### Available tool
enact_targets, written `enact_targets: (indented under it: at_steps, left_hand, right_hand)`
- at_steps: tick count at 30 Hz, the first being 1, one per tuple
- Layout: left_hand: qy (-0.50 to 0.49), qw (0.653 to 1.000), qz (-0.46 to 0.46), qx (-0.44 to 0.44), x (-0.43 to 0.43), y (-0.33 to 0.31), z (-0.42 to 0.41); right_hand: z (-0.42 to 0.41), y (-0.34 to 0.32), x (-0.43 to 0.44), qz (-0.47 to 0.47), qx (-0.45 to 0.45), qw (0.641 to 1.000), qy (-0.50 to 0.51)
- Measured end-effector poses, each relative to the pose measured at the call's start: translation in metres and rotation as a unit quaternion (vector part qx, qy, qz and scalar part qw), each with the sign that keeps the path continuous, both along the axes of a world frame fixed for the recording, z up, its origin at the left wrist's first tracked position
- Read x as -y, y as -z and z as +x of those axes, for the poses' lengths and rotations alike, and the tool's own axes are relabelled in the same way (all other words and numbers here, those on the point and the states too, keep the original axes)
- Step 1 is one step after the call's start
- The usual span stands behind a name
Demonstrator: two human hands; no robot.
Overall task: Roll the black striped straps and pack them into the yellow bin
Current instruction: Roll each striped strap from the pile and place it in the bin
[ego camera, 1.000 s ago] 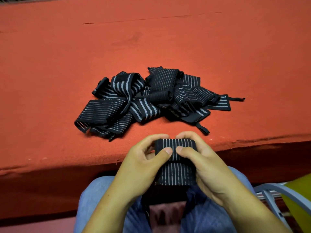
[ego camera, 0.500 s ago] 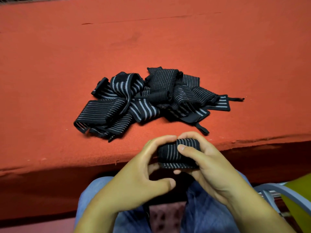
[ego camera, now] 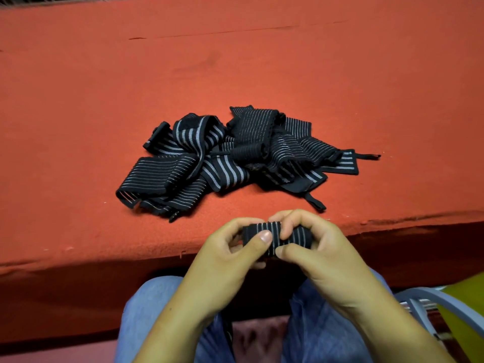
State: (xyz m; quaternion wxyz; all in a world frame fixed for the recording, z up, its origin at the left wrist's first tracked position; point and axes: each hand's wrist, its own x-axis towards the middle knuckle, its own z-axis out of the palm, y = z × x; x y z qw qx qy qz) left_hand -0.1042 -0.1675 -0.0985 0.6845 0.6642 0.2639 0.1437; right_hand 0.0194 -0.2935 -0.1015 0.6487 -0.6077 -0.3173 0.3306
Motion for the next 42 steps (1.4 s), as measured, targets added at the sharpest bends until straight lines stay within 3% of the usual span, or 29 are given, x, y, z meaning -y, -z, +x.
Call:
enact_targets:
  at_steps: [3,11,21,30,37,42]
  left_hand:
    - [-0.012,1.0,-0.002,0.019,-0.002,-0.002,-0.001]
    - [-0.021,0.998,0.028,0.055,0.002,-0.008,-0.003]
    - [-0.02,0.994,0.038,0.105,0.016,-0.012,0.007]
    - [0.077,0.984,0.068,0.146,0.04,-0.04,0.033]
    - [0.158,0.97,0.095,0.161,0.081,-0.066,0.067]
    - [0.21,0.959,0.111,0.155,0.121,-0.076,0.109]
  right_hand:
    - [-0.001,0.001,0.002,-0.005,0.025,1.0,-0.001]
    - [0.002,0.003,0.01,-0.005,-0.09,0.996,0.015]
    - [0.002,-0.017,0.028,-0.027,0.019,0.998,0.06]
    - [0.025,-0.087,0.079,-0.187,0.209,0.958,0.057]
    - [0.054,-0.127,0.139,-0.253,0.195,0.947,-0.007]
    - [0.079,-0.141,0.185,-0.291,0.192,0.937,0.009]
